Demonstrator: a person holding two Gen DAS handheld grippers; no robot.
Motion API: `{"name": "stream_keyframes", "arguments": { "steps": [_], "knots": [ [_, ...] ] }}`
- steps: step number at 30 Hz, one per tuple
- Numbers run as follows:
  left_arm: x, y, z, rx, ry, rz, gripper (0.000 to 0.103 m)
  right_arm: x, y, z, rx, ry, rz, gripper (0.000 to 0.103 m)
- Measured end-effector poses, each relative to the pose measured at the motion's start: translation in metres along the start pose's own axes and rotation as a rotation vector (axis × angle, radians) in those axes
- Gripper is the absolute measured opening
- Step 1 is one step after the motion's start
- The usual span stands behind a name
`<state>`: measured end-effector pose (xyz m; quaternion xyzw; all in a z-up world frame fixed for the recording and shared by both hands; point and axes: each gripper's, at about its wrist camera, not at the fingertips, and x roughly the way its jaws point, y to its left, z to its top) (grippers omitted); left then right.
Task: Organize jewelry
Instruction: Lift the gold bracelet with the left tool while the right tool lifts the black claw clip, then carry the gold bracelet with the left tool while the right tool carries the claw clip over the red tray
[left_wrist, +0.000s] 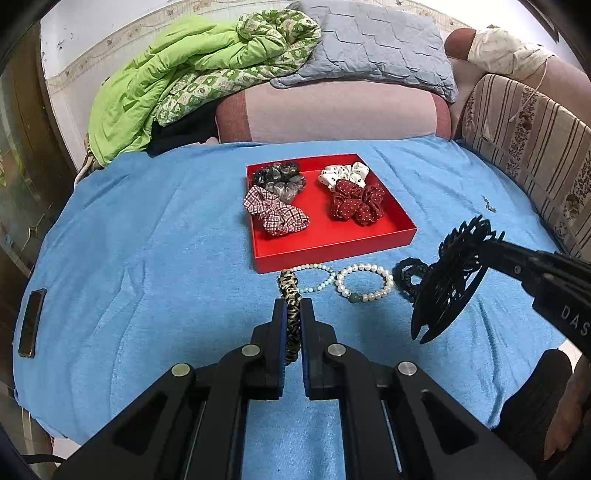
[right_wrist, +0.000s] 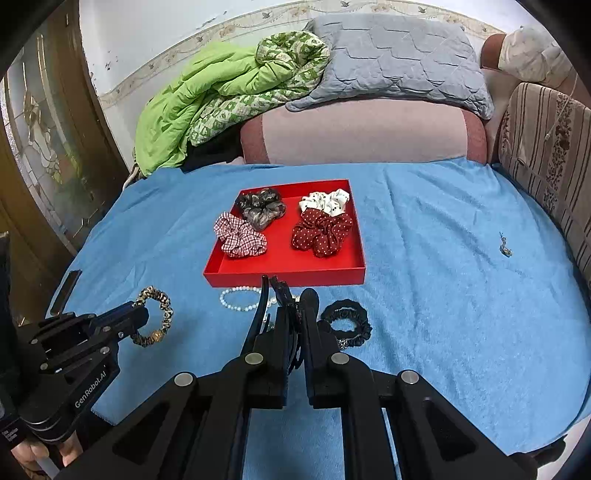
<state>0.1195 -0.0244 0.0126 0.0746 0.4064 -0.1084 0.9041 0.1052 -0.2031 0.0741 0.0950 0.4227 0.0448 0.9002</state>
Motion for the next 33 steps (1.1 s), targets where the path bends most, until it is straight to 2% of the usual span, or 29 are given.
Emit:
{"name": "stream_keyframes", "arguments": {
  "steps": [8,19,27,33],
  "knots": [
    [0.009,0.008,0.015,-0.016,0.010,-0.027,0.006,0.005,-0.010,0.018,0.022,-0.004,0.007,0.008],
    [0.032,0.024,0.070,-0.063,-0.021,-0.105,0.006,0.030,-0.027,0.064,0.073,-0.015,0.034,0.008],
    [0.072,0.031,0.099,-0.115,0.008,-0.192,0.006,0.067,-0.038,0.095,0.089,0.006,0.034,0.008],
    [0.109,0.028,0.101,-0.126,0.057,-0.203,0.006,0.104,-0.039,0.109,0.077,0.050,0.036,0.008]
  ]
}}
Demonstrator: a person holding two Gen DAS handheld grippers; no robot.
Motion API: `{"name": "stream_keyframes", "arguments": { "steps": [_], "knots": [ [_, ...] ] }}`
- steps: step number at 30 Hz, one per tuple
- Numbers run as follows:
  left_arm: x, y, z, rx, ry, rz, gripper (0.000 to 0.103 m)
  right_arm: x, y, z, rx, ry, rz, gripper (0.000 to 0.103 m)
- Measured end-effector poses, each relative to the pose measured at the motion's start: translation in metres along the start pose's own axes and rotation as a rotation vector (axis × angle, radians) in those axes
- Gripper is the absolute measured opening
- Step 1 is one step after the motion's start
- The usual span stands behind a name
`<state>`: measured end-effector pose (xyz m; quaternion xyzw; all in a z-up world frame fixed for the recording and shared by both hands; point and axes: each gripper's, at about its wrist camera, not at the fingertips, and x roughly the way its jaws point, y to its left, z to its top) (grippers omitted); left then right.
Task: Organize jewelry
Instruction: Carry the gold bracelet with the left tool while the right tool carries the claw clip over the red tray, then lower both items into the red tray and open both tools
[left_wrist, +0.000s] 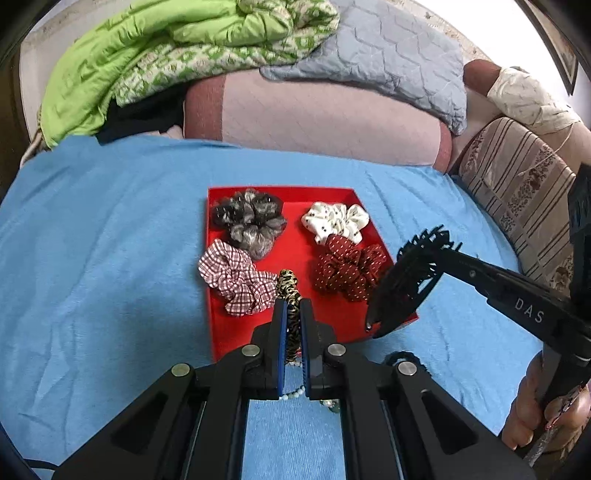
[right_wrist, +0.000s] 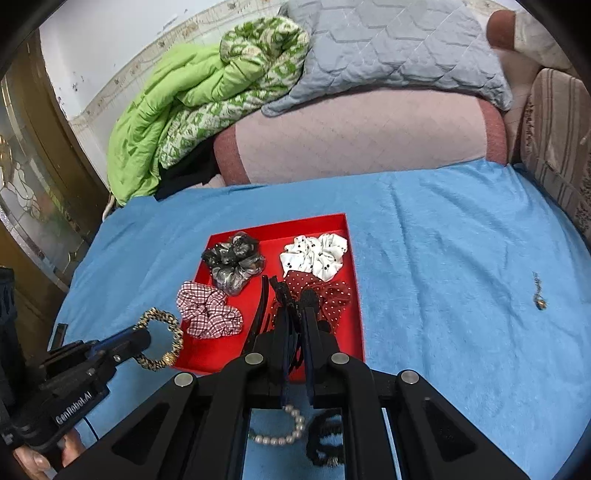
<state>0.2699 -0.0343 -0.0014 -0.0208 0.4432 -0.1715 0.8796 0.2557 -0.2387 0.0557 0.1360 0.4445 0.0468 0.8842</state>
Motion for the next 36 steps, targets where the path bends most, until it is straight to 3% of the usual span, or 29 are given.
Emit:
{"name": "stream_keyframes", "arguments": {
  "steps": [5,13,28,31,36],
  "knots": [
    [0.028,0.006,-0.001,-0.018,0.039,0.005,0.006,0.030,0.001,0.000,0.000,0.048,0.010,0.008],
    [0.060,0.017,-0.006,-0.004,0.078,0.082,0.006,0.063,-0.015,-0.014,0.090,0.111,0.025,0.008],
    [0.075,0.025,-0.014,-0.006,0.105,0.132,0.008,0.076,-0.036,-0.030,0.150,0.139,0.007,0.009],
    [0.074,0.026,-0.016,-0.010,0.110,0.143,0.011,0.074,-0.036,-0.031,0.145,0.141,0.002,0.011],
    [0.062,0.025,-0.018,-0.026,0.093,0.148,0.033,0.072,-0.032,-0.031,0.114,0.141,-0.035,0.013]
  ]
}}
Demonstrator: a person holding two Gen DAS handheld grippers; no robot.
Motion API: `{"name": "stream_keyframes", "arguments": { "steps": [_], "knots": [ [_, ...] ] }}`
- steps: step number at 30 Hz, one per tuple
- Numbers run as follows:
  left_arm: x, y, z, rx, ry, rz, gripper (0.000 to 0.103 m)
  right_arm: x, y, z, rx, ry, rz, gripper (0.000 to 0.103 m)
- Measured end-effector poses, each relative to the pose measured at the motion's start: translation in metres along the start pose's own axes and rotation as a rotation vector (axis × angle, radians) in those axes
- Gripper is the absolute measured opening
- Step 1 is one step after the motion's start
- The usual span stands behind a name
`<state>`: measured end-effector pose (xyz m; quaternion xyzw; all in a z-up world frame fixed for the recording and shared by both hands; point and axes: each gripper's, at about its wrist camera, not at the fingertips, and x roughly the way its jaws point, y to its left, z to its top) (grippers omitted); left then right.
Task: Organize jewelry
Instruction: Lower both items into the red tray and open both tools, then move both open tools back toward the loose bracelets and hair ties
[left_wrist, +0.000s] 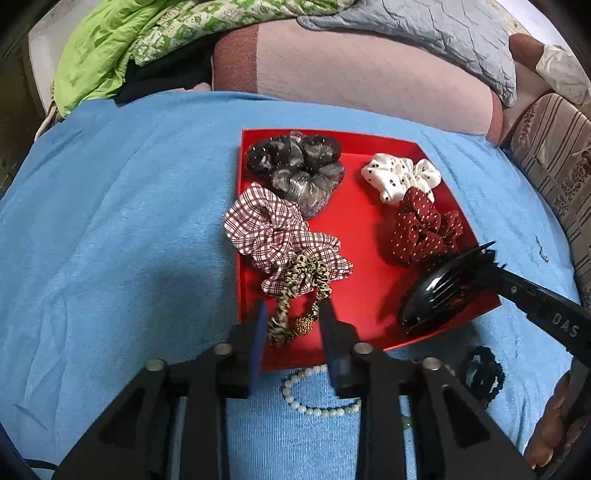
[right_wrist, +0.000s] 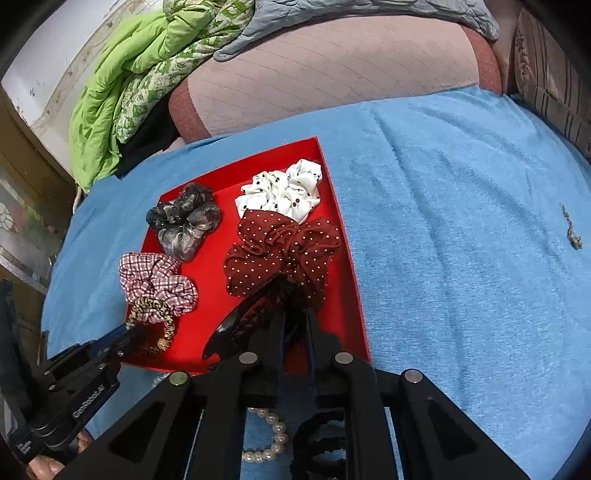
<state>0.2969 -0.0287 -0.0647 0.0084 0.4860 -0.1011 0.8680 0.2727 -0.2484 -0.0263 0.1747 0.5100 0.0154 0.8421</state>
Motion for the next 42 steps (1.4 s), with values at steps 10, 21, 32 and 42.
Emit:
{"name": "stream_keyframes", "arguments": {
  "steps": [10,21,32,42],
  "knots": [
    [-0.047,-0.010,-0.010,0.040,-0.093,0.044,0.044,-0.027,0.023,-0.002,-0.111,-0.065,-0.093,0.038],
    [-0.079,0.002,-0.036,-0.006,-0.112,0.077,0.045,-0.060,0.040,-0.025,-0.204,-0.105,-0.210,0.039],
    [-0.099,0.011,-0.065,-0.047,-0.114,0.097,0.045,-0.083,0.040,-0.054,-0.220,-0.103,-0.285,0.039],
    [-0.112,0.013,-0.085,-0.053,-0.115,0.104,0.046,-0.095,0.033,-0.079,-0.213,-0.095,-0.311,0.043]
  ]
}}
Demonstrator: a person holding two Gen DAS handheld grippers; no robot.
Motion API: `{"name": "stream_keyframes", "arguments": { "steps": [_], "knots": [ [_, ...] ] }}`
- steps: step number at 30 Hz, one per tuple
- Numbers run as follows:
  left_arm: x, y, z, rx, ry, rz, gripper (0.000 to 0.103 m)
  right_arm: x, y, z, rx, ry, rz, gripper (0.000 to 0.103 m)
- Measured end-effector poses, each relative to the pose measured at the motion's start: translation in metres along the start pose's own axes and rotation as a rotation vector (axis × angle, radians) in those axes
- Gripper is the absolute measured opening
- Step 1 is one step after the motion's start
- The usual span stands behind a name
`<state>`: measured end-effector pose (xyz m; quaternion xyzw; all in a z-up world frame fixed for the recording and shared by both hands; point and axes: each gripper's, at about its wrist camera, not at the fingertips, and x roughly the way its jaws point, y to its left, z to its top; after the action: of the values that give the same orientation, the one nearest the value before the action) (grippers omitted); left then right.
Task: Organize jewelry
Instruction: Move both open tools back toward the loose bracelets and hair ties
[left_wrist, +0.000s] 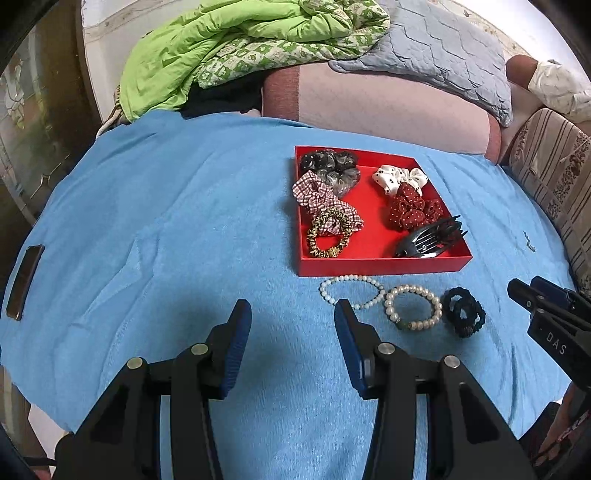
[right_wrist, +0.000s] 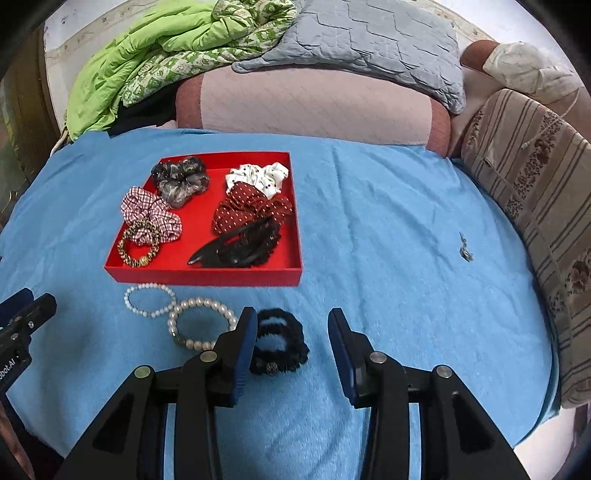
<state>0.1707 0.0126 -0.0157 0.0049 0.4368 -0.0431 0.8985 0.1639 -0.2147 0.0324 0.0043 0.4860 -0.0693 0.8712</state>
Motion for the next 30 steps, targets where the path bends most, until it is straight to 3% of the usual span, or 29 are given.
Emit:
{"name": "stream_keyframes", "arguments": {
  "steps": [14,30],
  "knots": [
    [0.002,0.012,-0.013,-0.015,0.009,0.035,0.046,-0.003,-0.024,-0.025,0.053,0.035,-0.009,0.047],
    [0.068,0.004,-0.001,-0.026,0.098,-0.063,0.045,0.030,-0.057,-0.040,0.159,0.095,0.081,0.047]
  ]
}}
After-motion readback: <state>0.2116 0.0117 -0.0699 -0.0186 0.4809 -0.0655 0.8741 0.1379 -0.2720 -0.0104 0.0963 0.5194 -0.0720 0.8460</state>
